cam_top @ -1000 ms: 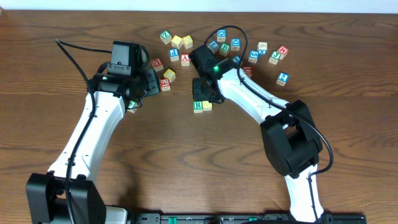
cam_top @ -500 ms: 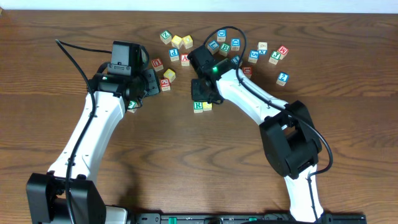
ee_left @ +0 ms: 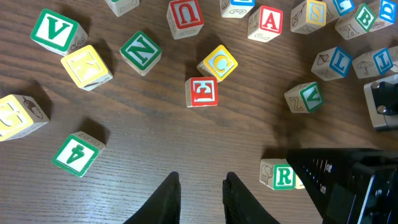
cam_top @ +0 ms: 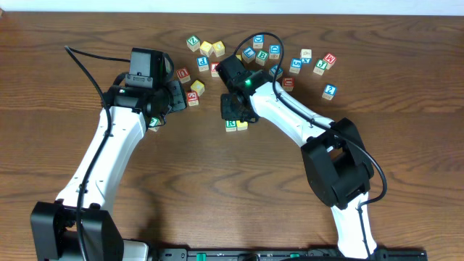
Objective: Spell out ROBOT
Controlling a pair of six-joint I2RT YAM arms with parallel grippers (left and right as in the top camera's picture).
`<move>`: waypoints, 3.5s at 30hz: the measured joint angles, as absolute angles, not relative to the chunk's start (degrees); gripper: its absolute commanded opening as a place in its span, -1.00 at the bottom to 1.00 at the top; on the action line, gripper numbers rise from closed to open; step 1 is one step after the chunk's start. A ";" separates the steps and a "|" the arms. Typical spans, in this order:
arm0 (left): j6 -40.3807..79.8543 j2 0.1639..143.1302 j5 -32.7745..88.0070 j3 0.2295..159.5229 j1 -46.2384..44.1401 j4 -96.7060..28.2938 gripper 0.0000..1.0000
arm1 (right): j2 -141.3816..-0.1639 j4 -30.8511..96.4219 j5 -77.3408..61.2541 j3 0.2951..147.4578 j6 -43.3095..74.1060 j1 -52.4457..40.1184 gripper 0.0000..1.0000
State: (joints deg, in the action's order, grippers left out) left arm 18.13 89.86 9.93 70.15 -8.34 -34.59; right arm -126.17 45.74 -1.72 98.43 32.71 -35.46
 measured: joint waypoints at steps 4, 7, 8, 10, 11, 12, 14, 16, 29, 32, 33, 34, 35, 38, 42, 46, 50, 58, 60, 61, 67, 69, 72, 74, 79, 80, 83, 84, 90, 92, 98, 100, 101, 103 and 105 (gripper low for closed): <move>18.13 89.86 9.93 70.15 -8.34 -34.59 -0.53 | -126.17 43.86 -1.43 98.43 32.71 -35.44 -0.70; 18.13 89.86 9.93 70.15 -8.34 -34.59 -0.53 | -126.17 43.38 -1.45 98.45 32.71 -35.14 -0.72; 18.15 89.86 9.93 70.15 -8.34 -34.59 -0.53 | -126.17 43.59 -1.45 98.50 32.71 -34.96 -0.72; 18.13 89.89 9.93 70.15 -8.34 -34.72 -0.53 | -126.17 44.31 -1.45 98.56 32.71 -34.41 -0.70; 18.13 89.89 9.93 70.15 -8.34 -34.81 -0.53 | -126.17 44.69 -1.41 98.61 32.69 -34.02 -0.61; 18.13 89.89 9.93 70.15 -8.34 -34.92 -0.53 | -126.15 45.17 -1.43 98.63 32.69 -33.43 -0.59; 18.15 89.89 9.93 70.15 -8.36 -35.03 -0.53 | -126.04 46.24 -1.41 98.65 32.42 -32.38 -0.56; 18.13 89.91 9.91 70.15 -8.56 -35.14 -0.53 | -125.69 47.83 -1.43 98.67 32.45 -31.62 -0.56; 19.09 95.92 9.74 70.15 -15.18 -35.16 -0.54 | -124.42 54.74 -1.48 97.71 31.33 -29.34 -0.63; 19.53 96.95 9.74 70.15 -16.10 -35.16 -0.54 | -124.42 53.63 -1.48 96.27 31.16 -29.89 -0.63; 19.55 97.12 9.72 70.15 -16.34 -35.16 -0.54 | -124.42 53.34 -1.48 95.81 31.16 -30.09 -0.63; 19.64 97.21 9.74 70.15 -16.60 -35.16 -0.54 | -124.42 53.12 -1.50 95.33 31.16 -30.35 -0.63; 19.66 97.21 9.74 70.15 -16.75 -35.16 -0.54 | -124.42 52.88 -1.52 94.85 31.16 -30.70 -0.63; 19.66 97.21 9.74 70.15 -17.04 -35.11 -0.54 | -124.42 52.25 -1.69 93.93 31.14 -31.53 -0.63; 19.66 97.21 9.74 70.15 -17.04 -34.94 -0.54 | -124.42 51.57 -1.76 93.76 31.14 -32.01 -0.63; 19.66 97.21 9.74 70.15 -17.04 -34.92 -0.54 | -124.42 51.57 -1.76 93.76 31.14 -32.01 -0.63; 19.66 97.21 9.72 70.15 -17.04 -34.81 -0.54 | -124.42 51.57 -1.76 93.76 31.14 -32.01 -0.63; 19.68 97.21 9.72 70.15 -17.04 -34.72 -0.54 | -124.42 51.59 -2.81 93.73 31.14 -32.01 -0.63; 19.68 97.21 9.74 70.15 -17.04 -34.70 -0.54 | -124.42 51.59 -3.07 93.73 31.14 -32.01 -0.62; 19.68 97.21 9.72 70.15 -17.04 -34.70 -0.54 | -124.42 51.64 -3.18 93.73 31.14 -32.01 -0.62; 19.66 97.21 9.72 70.15 -17.04 -34.70 -0.54 | -124.42 51.79 -3.31 93.73 31.14 -32.01 -0.58; 19.68 97.21 9.74 70.15 -17.04 -34.54 -0.54 | -124.42 51.79 -3.40 93.73 31.11 -32.01 -0.58; 19.66 97.21 9.45 70.15 -17.04 -34.17 -0.54 | -124.42 51.86 -3.42 93.73 31.05 -31.94 -0.57; 19.46 97.21 8.88 70.15 -17.04 -33.95 -0.54 | -124.42 52.60 -3.46 93.78 30.72 -31.77 -0.55; 18.50 96.84 8.21 70.28 -16.69 -34.04 -0.53 | -124.36 56.95 -3.64 96.07 29.08 -30.35 -0.43; 18.15 96.57 8.19 70.46 -16.43 -34.15 -0.53 | -124.22 57.52 -3.64 96.92 28.86 -29.95 -0.38; 17.74 94.67 8.14 71.33 -14.92 -34.30 -0.53 | -122.78 59.35 -3.62 99.35 28.12 -28.67 -0.09; 17.72 93.78 8.12 71.57 -14.31 -34.37 -0.53 | -122.10 59.66 -3.64 100.01 27.62 -28.29 0.10; 17.47 86.61 7.51 72.38 -8.88 -36.32 -0.43 | -115.52 61.14 -3.66 102.61 25.36 -26.06 0.72; 16.93 84.68 7.40 72.40 -6.63 -37.54 -0.41 | -113.51 61.65 -3.68 102.76 25.10 -25.23 0.70; 15.51 80.53 7.25 72.40 -1.67 -40.47 -0.31 | -110.52 62.02 -3.75 103.15 23.77 -22.70 0.64; 14.96 79.42 7.16 72.44 -0.97 -40.88 -0.31 | -110.50 62.41 -4.23 103.48 22.76 -22.13 0.61; 14.81 78.96 7.14 72.69 -0.75 -41.65 -0.31 | -110.50 62.54 -4.78 103.70 22.15 -21.96 0.61; 14.68 78.87 7.16 74.22 -0.56 -44.12 -0.31 | -110.50 63.20 -5.54 104.66 21.37 -21.87 0.61; 14.15 79.53 7.16 77.71 -0.51 -48.38 -0.31 | -110.50 63.99 -6.20 106.65 20.49 -21.89 0.59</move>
